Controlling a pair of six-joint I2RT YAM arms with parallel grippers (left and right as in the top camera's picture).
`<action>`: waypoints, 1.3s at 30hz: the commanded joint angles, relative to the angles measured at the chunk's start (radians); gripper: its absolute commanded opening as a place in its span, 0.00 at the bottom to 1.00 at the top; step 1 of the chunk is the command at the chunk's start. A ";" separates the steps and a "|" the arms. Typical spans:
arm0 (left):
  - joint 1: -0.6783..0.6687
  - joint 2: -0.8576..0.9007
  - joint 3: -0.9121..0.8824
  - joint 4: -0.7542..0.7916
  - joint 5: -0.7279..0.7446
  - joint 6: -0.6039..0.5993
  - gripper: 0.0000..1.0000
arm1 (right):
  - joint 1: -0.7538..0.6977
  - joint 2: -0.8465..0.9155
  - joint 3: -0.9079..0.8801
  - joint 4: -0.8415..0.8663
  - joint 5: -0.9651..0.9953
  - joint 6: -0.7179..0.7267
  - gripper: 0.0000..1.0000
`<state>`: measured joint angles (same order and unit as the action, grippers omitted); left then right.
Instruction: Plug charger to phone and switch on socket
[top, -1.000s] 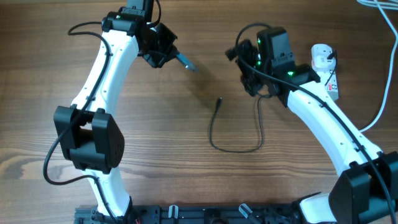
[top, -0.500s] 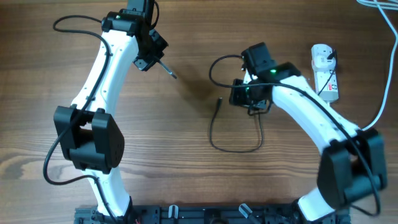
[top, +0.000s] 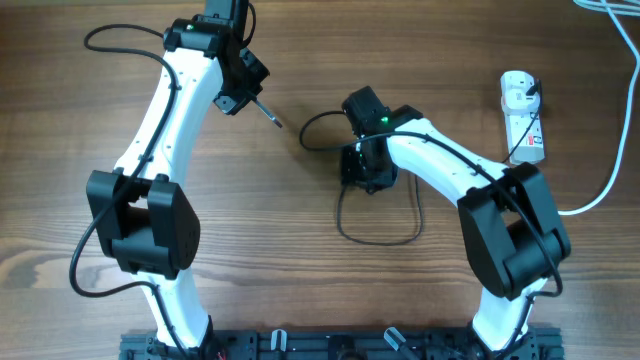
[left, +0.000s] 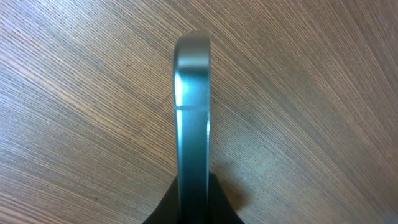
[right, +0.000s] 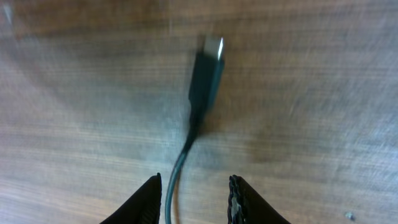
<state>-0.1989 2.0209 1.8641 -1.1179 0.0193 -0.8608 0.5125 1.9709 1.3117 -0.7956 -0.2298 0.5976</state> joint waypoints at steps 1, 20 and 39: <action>0.006 -0.035 0.009 0.003 -0.018 0.013 0.04 | -0.001 0.046 0.060 -0.002 0.066 0.008 0.37; 0.006 -0.035 0.008 0.010 -0.018 0.012 0.04 | 0.045 0.068 0.061 0.058 0.185 0.075 0.27; 0.006 -0.035 0.008 0.010 -0.018 0.013 0.04 | 0.051 0.159 0.056 0.085 0.196 0.113 0.22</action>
<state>-0.1989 2.0209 1.8641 -1.1137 0.0193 -0.8608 0.5621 2.0602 1.3785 -0.7097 -0.0078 0.6960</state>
